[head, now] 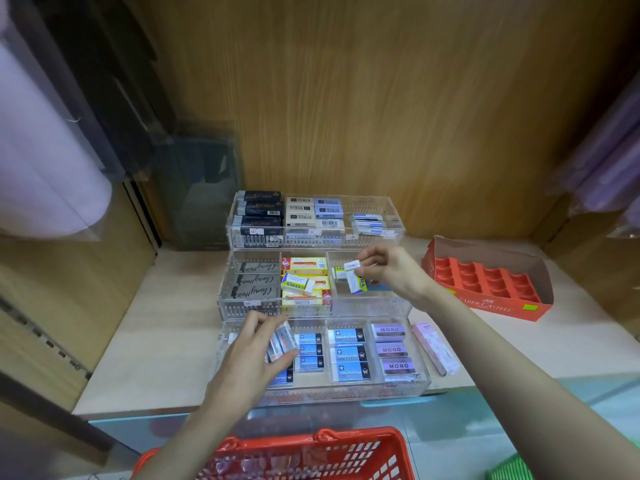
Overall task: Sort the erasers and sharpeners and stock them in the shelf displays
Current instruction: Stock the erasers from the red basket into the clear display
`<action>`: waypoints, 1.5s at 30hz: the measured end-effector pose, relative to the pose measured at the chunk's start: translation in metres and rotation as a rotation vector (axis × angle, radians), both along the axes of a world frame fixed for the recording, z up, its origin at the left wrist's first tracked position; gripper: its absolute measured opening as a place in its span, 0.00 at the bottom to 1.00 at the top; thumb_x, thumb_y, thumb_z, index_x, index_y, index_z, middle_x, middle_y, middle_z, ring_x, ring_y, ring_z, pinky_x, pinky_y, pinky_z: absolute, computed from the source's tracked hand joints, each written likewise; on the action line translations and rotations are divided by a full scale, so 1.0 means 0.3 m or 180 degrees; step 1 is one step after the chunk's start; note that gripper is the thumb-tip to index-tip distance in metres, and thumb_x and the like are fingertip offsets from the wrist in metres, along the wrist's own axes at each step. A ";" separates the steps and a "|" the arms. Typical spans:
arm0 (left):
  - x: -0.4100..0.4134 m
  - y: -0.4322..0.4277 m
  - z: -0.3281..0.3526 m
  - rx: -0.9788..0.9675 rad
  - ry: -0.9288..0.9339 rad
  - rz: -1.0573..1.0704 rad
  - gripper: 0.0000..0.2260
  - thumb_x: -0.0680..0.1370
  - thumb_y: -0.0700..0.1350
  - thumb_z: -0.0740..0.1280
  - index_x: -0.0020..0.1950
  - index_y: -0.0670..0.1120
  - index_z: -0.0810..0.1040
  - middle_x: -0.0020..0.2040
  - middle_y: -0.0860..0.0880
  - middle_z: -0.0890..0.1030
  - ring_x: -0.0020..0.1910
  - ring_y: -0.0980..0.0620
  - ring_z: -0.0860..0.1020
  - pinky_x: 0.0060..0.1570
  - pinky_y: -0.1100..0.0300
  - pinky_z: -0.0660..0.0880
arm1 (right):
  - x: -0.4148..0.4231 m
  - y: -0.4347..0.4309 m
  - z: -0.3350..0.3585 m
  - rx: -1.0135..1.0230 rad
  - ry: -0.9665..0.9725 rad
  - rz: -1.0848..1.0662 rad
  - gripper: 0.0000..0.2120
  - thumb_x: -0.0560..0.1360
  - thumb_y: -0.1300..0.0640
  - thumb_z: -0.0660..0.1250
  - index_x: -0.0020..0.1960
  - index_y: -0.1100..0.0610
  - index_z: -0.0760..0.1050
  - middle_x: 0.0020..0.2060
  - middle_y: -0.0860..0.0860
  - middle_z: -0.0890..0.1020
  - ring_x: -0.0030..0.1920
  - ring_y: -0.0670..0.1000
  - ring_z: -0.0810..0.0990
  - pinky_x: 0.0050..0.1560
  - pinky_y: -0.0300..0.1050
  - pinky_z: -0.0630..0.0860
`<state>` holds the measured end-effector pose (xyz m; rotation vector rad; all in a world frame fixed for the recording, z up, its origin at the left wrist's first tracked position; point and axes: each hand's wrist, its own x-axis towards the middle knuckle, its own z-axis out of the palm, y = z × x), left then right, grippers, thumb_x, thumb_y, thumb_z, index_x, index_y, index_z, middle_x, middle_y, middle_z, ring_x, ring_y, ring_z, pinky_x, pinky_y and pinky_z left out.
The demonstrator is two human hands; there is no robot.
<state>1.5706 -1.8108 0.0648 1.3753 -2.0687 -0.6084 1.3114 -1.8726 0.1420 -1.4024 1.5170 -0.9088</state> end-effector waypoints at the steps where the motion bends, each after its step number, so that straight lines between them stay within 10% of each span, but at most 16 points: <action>1: -0.001 0.000 0.000 -0.0009 0.0002 -0.0002 0.25 0.74 0.52 0.70 0.69 0.52 0.70 0.51 0.57 0.65 0.45 0.56 0.74 0.49 0.62 0.70 | 0.010 -0.003 -0.005 0.0043 0.0049 0.0052 0.07 0.74 0.68 0.68 0.50 0.62 0.75 0.36 0.51 0.77 0.36 0.46 0.75 0.34 0.33 0.74; 12: -0.001 -0.003 -0.005 -0.0053 0.0021 -0.0001 0.25 0.74 0.51 0.70 0.70 0.52 0.70 0.50 0.57 0.65 0.44 0.55 0.74 0.49 0.61 0.71 | 0.062 -0.028 -0.023 -0.0077 0.1328 0.1103 0.08 0.72 0.69 0.69 0.41 0.57 0.75 0.35 0.49 0.76 0.35 0.44 0.72 0.37 0.30 0.70; 18: 0.000 -0.008 -0.010 -0.0052 0.0026 0.0003 0.24 0.74 0.50 0.71 0.69 0.53 0.70 0.50 0.57 0.65 0.45 0.53 0.74 0.49 0.57 0.72 | -0.003 -0.058 0.015 0.0003 0.0852 0.0570 0.07 0.73 0.72 0.64 0.49 0.64 0.77 0.31 0.48 0.79 0.37 0.49 0.77 0.37 0.33 0.74; 29: -0.001 -0.006 -0.006 -0.0014 0.0018 -0.0004 0.25 0.74 0.51 0.70 0.70 0.51 0.69 0.51 0.56 0.65 0.46 0.55 0.73 0.51 0.58 0.72 | -0.006 -0.077 -0.008 -0.0419 0.3480 0.0925 0.05 0.73 0.52 0.69 0.48 0.49 0.82 0.46 0.45 0.82 0.52 0.49 0.74 0.44 0.37 0.60; 38: -0.001 -0.007 -0.007 -0.0012 -0.0011 0.0028 0.25 0.74 0.50 0.71 0.69 0.50 0.70 0.51 0.56 0.65 0.46 0.53 0.74 0.50 0.56 0.72 | -0.046 -0.043 0.015 -0.0140 0.2373 0.1247 0.07 0.70 0.54 0.74 0.48 0.53 0.82 0.39 0.44 0.80 0.40 0.43 0.76 0.42 0.36 0.70; 45: -0.001 -0.006 -0.006 -0.0027 0.0019 0.0027 0.24 0.74 0.50 0.71 0.69 0.50 0.71 0.50 0.56 0.65 0.46 0.54 0.74 0.51 0.56 0.73 | 0.065 -0.082 0.026 0.0083 0.2901 0.1730 0.08 0.75 0.59 0.66 0.53 0.58 0.80 0.49 0.50 0.82 0.46 0.48 0.75 0.43 0.37 0.69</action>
